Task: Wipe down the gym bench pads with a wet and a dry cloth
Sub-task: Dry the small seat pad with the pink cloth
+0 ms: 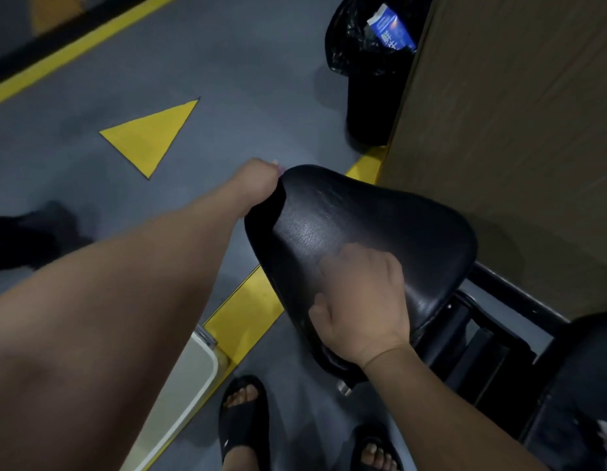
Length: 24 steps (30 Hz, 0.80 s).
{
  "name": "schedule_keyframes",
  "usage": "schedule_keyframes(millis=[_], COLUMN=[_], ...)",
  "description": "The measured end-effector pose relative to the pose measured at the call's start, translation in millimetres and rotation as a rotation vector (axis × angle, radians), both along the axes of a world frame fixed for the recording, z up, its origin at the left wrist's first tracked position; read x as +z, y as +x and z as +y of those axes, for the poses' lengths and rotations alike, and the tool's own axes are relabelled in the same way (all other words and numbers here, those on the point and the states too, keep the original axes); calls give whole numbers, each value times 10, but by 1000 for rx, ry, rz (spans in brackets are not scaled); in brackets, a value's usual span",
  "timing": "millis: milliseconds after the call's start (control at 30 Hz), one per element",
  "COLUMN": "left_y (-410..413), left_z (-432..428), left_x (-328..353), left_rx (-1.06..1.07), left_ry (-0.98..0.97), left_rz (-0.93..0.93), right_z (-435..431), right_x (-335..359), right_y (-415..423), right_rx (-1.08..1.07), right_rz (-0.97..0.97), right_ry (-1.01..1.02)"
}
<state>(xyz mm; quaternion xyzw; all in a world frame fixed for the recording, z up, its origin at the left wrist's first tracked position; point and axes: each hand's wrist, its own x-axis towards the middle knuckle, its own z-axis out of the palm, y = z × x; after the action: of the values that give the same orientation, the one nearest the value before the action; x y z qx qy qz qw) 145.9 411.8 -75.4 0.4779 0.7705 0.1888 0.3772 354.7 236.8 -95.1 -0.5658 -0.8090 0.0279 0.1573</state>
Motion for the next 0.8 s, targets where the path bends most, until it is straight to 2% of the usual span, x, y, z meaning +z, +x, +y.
schedule_keyframes(millis=[67,233,433,700,800], left_y=[-63,-215,-99,18,242], left_z=[-121,-422,-187,370,514], left_x=[-25,-99,-94,-88,-19], left_rx=[8,22,4,-207,-369], left_ry=[28,14,6,-27,-92], left_rz=[-51,22,-31,-202,-131], right_z=[-12,-23,-10,35,39], right_x=[7,36,-16,-66,-83], right_y=[-5,-9,-5,12,22], right_rx=[0,-10,-13,14,29], right_rz=[-2,-4,11,43,42], right_ry=[3,-4,1,52,66])
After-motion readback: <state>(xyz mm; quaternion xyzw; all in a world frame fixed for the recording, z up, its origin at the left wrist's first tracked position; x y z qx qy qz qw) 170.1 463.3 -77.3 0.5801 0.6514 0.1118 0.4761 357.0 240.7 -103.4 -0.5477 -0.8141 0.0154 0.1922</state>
